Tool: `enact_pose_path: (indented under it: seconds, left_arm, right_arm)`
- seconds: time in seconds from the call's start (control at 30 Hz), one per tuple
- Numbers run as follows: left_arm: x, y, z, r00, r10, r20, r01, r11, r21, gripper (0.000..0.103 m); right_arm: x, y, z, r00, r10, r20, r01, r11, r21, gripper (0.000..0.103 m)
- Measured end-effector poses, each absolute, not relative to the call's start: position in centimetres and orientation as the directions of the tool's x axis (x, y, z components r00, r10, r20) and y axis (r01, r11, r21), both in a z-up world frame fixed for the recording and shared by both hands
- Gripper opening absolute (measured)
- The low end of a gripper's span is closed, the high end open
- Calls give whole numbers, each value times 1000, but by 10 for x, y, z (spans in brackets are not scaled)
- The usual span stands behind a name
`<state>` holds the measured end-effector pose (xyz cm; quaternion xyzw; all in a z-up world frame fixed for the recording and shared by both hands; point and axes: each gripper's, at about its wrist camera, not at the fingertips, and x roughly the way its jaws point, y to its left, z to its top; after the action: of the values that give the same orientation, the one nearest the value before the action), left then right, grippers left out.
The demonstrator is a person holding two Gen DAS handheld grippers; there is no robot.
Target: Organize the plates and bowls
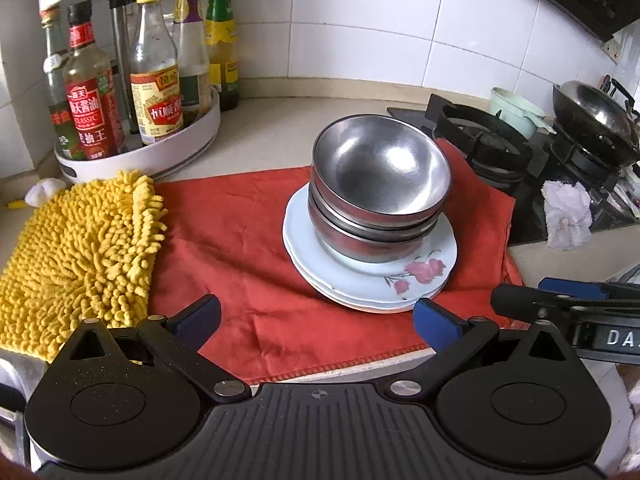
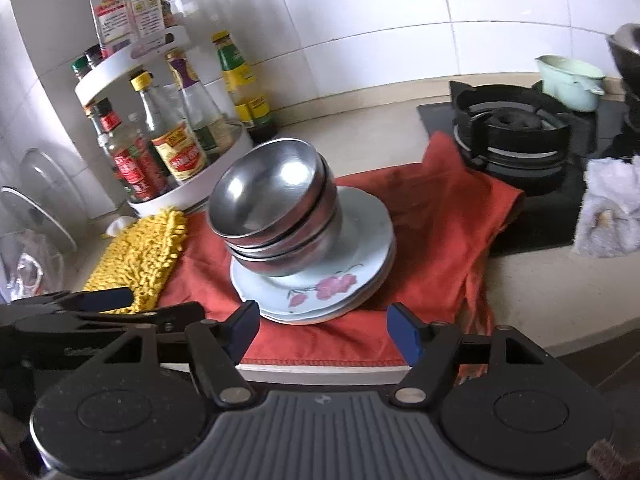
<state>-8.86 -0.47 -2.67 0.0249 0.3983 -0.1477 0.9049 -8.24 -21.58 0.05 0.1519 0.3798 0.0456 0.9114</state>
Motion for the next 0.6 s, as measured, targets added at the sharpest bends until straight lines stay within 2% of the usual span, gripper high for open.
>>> enact_pose_path:
  seconds: [0.37, 0.6]
  left_arm:
    - [-106, -2, -26, 665, -210, -716, 248, 967, -53, 102]
    - [-113, 2, -23, 677, -190, -711, 219, 974, -52, 101]
  right_arm:
    - [-98, -202, 0, 729, 147, -668, 83, 950, 300, 73]
    - [-106, -197, 2, 736, 138, -663, 101, 946, 308, 73]
